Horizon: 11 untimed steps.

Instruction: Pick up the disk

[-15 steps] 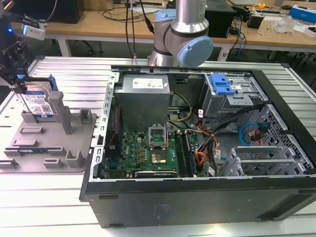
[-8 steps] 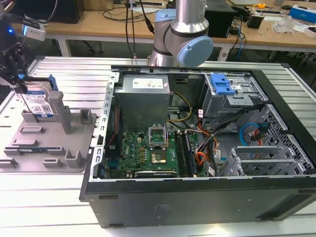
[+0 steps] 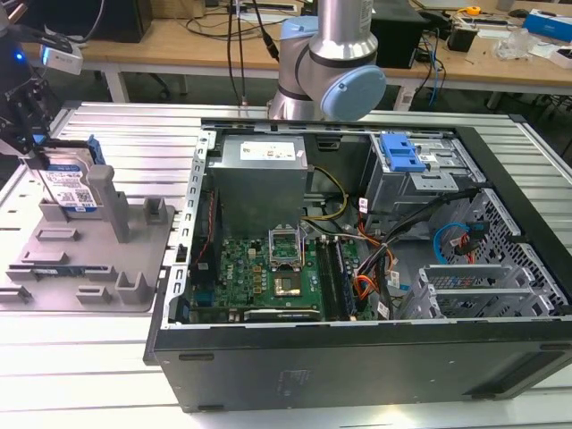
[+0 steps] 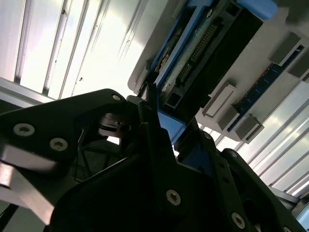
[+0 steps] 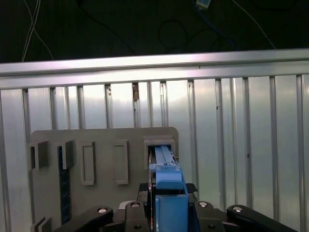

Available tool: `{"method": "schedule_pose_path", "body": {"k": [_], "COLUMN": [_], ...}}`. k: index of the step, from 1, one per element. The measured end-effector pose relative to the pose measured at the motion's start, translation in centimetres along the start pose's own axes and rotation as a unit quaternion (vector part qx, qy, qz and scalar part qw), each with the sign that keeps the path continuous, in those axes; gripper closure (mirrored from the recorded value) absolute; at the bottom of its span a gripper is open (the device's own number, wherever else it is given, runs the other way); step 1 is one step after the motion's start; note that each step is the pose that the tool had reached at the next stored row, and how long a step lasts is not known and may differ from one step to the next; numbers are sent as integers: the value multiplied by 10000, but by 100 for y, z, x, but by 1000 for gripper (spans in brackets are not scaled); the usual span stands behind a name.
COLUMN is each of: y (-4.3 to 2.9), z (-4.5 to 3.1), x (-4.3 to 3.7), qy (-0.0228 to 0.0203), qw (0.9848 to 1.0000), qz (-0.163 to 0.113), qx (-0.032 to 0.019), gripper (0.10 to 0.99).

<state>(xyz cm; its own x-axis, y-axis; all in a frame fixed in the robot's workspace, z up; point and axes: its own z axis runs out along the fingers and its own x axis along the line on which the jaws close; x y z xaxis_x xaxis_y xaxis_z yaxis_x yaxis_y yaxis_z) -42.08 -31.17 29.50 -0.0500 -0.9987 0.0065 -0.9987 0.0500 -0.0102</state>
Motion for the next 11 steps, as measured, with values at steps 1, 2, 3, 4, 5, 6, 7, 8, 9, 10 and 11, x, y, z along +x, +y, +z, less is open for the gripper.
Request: {"method": "schedule_pose_path", "body": {"k": [1, 2, 3, 4, 5, 6, 7, 8, 9, 10, 11], "y": [0, 0, 0, 0, 0, 0, 0, 0, 0, 0, 0], "z": [0, 0, 0, 0, 0, 0, 0, -1, 0, -1, -4], "x": [0, 0, 1, 1, 1, 1, 1, 2, 2, 1, 1], "qy": [0, 0, 0, 0, 0, 0, 0, 10, 26, 32, 33], "qw": [10000, 10000, 10000, 10000, 10000, 10000, 10000, 10000, 10000, 10000, 10000], "qz": [0, 0, 0, 0, 0, 0, 0, -3, -5, -5, -5], "qx": [0, 0, 0, 0, 0, 0, 0, 0, 1, 1, 1], "gripper": [718, 718, 718, 718, 718, 718, 718, 718, 718, 718, 718]}}
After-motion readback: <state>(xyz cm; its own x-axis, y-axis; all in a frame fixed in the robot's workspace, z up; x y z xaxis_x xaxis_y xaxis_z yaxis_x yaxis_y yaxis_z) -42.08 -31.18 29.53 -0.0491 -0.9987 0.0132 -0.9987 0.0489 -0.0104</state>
